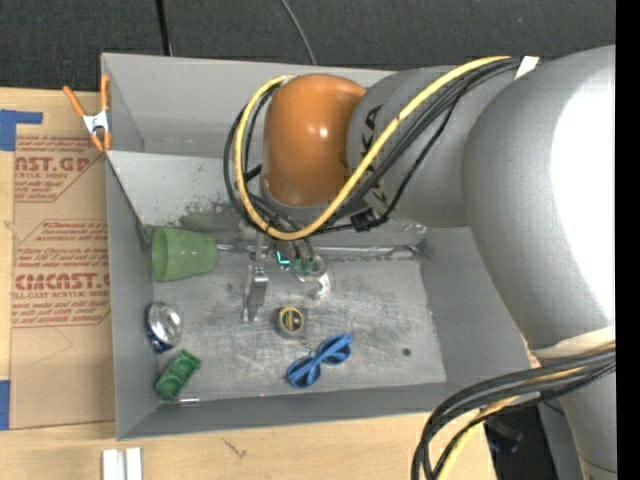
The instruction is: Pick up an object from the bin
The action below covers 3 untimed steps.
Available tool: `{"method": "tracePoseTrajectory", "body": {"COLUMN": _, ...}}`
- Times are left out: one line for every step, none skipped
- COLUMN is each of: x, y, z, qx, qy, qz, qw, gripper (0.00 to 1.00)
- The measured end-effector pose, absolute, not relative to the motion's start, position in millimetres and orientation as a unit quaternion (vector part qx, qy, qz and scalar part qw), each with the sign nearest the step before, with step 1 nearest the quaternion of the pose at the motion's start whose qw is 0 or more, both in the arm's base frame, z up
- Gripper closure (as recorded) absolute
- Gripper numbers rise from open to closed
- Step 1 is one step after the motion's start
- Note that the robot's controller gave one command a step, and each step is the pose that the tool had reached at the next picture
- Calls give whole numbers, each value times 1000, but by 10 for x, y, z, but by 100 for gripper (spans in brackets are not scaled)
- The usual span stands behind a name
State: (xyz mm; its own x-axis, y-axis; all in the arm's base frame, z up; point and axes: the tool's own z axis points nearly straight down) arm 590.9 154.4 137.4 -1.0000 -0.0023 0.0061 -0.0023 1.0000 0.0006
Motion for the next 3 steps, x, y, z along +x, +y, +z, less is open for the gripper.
{"method": "tracePoseTrajectory", "body": {"x": 5545, "y": 673, "z": 1064, "qx": 137, "qy": -991, "qz": 1, "qw": 1, "gripper": 0}}
{"method": "tracePoseTrajectory", "body": {"x": 5079, "y": 488, "z": 809, "qx": 188, "qy": -982, "qz": 0, "qw": 2, "gripper": 0}}
{"method": "tracePoseTrajectory", "body": {"x": 5098, "y": 495, "z": 824, "qx": 188, "qy": -982, "qz": -1, "qw": 0, "gripper": 100}}
